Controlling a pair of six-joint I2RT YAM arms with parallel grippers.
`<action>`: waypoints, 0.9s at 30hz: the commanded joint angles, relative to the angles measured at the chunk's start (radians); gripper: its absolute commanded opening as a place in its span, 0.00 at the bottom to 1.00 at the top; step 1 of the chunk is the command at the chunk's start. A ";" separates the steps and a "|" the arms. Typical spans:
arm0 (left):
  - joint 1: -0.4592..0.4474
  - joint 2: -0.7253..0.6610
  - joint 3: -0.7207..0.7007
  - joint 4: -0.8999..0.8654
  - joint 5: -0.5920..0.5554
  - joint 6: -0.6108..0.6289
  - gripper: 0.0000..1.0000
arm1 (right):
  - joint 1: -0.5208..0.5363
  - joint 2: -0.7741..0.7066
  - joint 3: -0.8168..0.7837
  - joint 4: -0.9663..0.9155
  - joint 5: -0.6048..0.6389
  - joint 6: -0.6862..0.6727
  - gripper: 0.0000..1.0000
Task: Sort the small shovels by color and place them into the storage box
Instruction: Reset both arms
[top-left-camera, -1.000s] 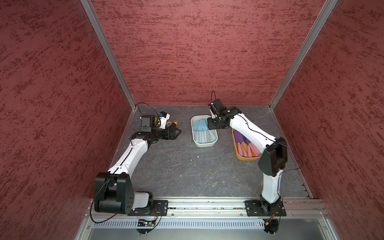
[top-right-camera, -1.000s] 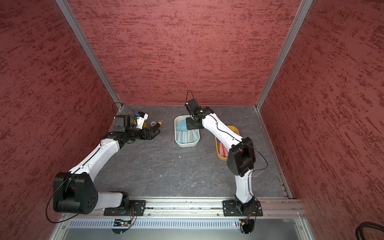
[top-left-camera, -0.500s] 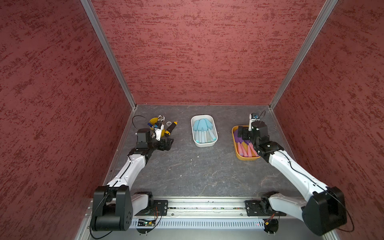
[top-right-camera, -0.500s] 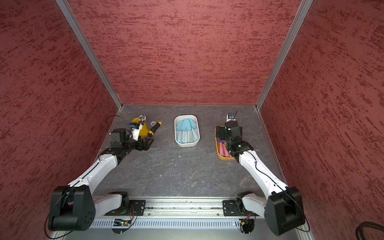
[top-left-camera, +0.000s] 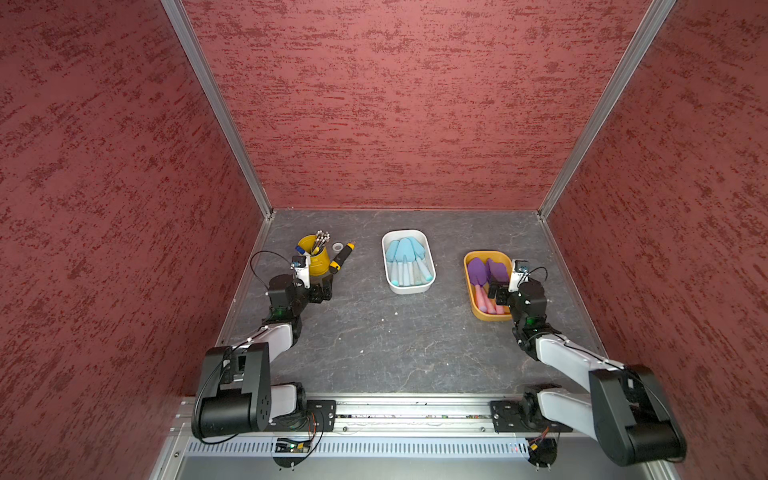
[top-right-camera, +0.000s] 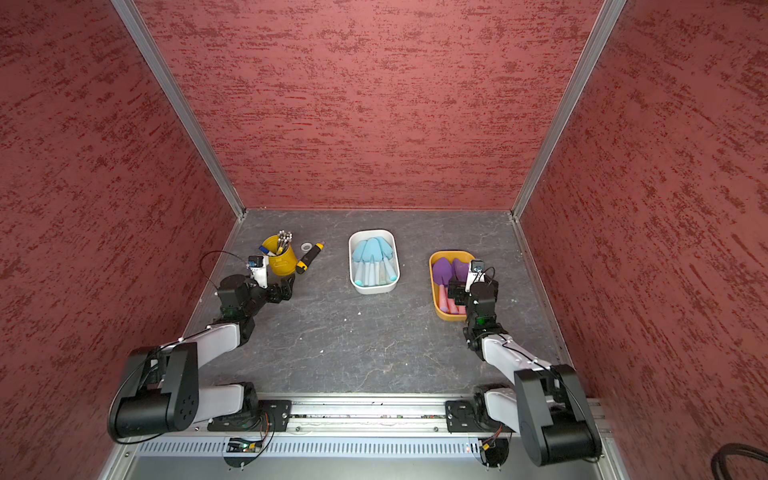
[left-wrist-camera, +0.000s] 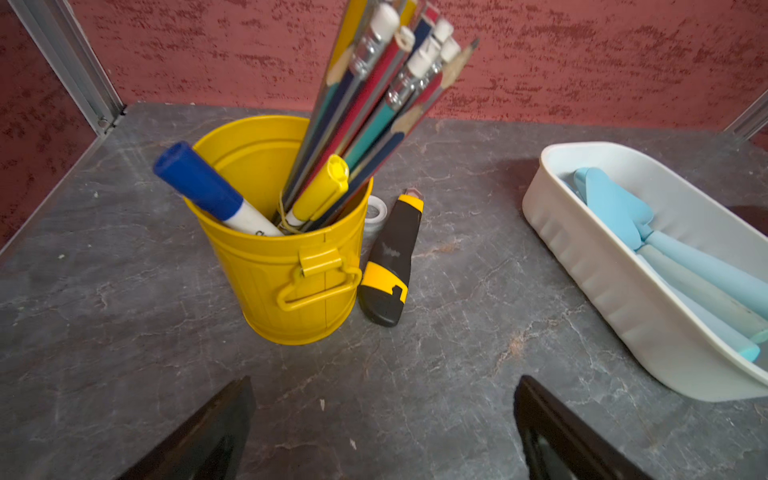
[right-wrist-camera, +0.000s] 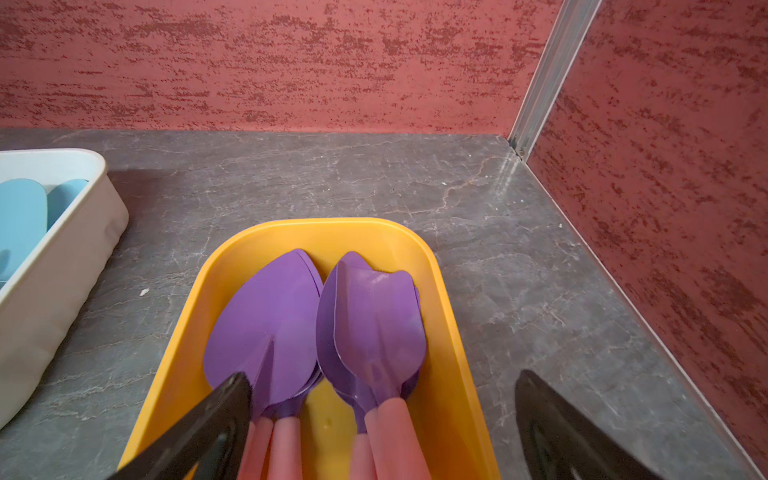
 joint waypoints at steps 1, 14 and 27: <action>-0.003 0.019 -0.037 0.230 -0.038 -0.052 1.00 | -0.017 0.059 -0.001 0.207 -0.064 -0.020 0.99; -0.096 0.224 0.010 0.342 -0.358 -0.069 1.00 | -0.029 0.312 0.027 0.412 -0.148 -0.051 0.99; -0.097 0.219 0.014 0.322 -0.362 -0.070 1.00 | -0.064 0.314 0.092 0.293 -0.148 0.001 0.99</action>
